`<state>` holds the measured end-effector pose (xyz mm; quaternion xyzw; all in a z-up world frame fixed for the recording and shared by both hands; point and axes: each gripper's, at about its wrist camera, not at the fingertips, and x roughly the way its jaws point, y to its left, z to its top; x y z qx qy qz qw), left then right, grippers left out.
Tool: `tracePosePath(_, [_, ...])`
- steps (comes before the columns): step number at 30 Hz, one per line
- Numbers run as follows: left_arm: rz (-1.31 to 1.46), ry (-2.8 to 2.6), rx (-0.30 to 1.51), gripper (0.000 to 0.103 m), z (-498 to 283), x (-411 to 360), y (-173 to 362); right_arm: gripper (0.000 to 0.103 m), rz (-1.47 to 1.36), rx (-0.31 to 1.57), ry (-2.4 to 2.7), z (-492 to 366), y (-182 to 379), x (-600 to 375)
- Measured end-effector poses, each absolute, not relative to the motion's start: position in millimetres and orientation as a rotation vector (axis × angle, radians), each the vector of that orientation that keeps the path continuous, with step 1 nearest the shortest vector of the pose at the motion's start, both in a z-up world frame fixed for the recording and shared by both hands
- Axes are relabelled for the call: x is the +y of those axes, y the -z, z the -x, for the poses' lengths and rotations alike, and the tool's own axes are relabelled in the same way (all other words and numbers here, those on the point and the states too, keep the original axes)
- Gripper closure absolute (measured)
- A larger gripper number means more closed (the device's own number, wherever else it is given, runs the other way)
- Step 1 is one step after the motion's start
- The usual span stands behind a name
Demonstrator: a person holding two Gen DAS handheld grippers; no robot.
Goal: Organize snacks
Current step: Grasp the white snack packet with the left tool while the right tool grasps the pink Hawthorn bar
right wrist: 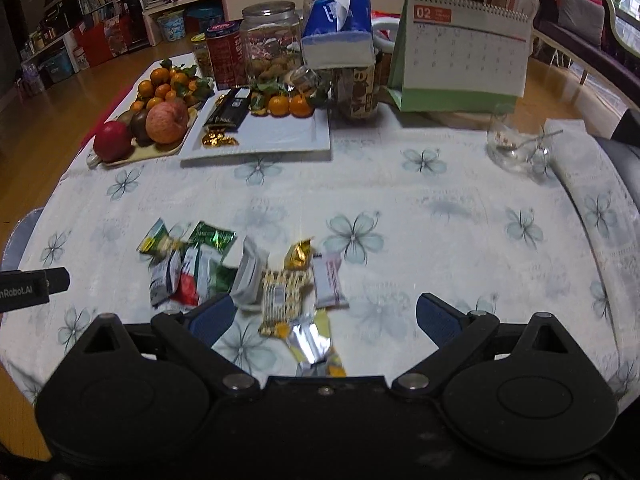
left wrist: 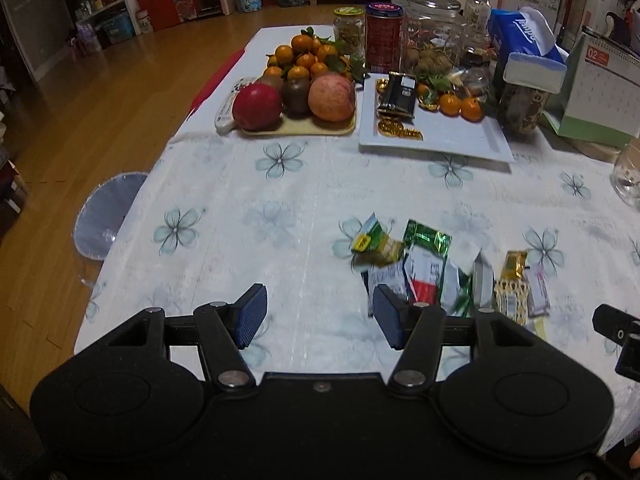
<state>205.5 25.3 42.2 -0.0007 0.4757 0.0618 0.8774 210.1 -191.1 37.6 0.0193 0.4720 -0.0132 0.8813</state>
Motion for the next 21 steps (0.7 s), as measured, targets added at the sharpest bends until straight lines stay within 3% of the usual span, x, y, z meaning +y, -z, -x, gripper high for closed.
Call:
tracePosePath(4, [0.055,-0.087,0.989,0.039,-237,30,-38,0.0,-0.051,0.977,0.038,-251,-39,-191])
tracePosePath(11, [-0.019,-0.027,1.104,0.04,-268,22,2,0.002,-0.178,1.14,0.035,-300,2,-208])
tracePosePath(15, [-0.011,0.021,1.212,0.044,-281,17,26,0.017,-0.223,1.256,0.083,-316,36,-219])
tracePosePath(21, [0.056,0.053,1.295,0.045,-297,10,47,0.02,-0.322,1.323,0.119,-320,58,-229])
